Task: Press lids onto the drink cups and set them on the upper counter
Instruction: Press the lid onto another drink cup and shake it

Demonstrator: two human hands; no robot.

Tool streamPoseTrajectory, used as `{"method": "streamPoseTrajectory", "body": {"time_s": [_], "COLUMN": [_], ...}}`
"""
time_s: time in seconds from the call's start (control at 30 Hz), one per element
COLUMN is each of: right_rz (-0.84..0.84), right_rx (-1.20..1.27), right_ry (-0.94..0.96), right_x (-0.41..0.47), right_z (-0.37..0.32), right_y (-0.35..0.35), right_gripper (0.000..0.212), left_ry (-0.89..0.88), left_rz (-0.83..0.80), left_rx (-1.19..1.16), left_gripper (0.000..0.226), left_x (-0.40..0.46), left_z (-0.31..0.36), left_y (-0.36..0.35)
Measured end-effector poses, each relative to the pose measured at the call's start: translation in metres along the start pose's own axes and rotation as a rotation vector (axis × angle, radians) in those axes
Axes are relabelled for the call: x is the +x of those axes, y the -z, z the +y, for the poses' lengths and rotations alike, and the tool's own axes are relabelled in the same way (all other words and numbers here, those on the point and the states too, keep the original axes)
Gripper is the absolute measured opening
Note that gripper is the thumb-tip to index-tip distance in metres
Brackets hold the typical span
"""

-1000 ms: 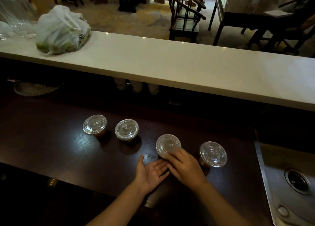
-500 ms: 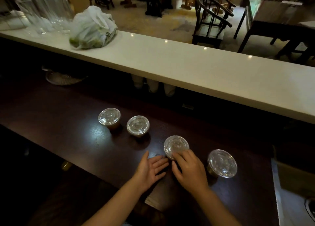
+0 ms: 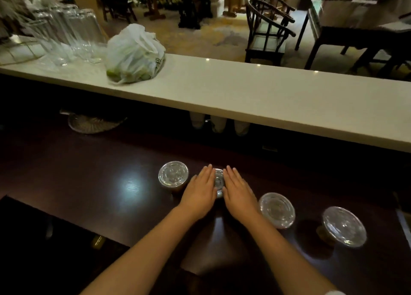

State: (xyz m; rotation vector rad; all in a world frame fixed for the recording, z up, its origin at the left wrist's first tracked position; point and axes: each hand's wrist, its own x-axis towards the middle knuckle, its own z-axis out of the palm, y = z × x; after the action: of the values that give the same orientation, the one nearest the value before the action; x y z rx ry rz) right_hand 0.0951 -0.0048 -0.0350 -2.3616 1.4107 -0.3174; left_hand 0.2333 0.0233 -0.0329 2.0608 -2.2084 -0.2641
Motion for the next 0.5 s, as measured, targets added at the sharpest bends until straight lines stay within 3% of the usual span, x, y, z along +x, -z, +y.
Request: {"method": "streamPoseTrajectory", "body": {"time_s": [0.17, 0.3, 0.4, 0.5], "right_rz": [-0.017, 0.030, 0.067, 0.114], "right_rx": [0.030, 0.050, 0.030, 0.024], "right_ry": [-0.115, -0.175, -0.167, -0.184], "right_x": [-0.008, -0.023, -0.038, -0.051], "right_z": [-0.012, -0.025, -0.029, -0.036], "right_y": [-0.013, -0.026, -0.037, -0.050], "right_gripper": [0.055, 0.056, 0.057, 0.065], "left_ry": [-0.065, -0.116, -0.169, -0.170], "left_rz": [-0.109, -0.110, -0.090, -0.010], "left_rx": [-0.001, -0.058, -0.067, -0.136], "left_gripper": [0.058, 0.057, 0.070, 0.063], "left_x": [-0.001, -0.018, -0.036, -0.050], "left_z": [-0.012, -0.017, -0.022, -0.024], "left_y": [-0.007, -0.010, -0.015, -0.027]}}
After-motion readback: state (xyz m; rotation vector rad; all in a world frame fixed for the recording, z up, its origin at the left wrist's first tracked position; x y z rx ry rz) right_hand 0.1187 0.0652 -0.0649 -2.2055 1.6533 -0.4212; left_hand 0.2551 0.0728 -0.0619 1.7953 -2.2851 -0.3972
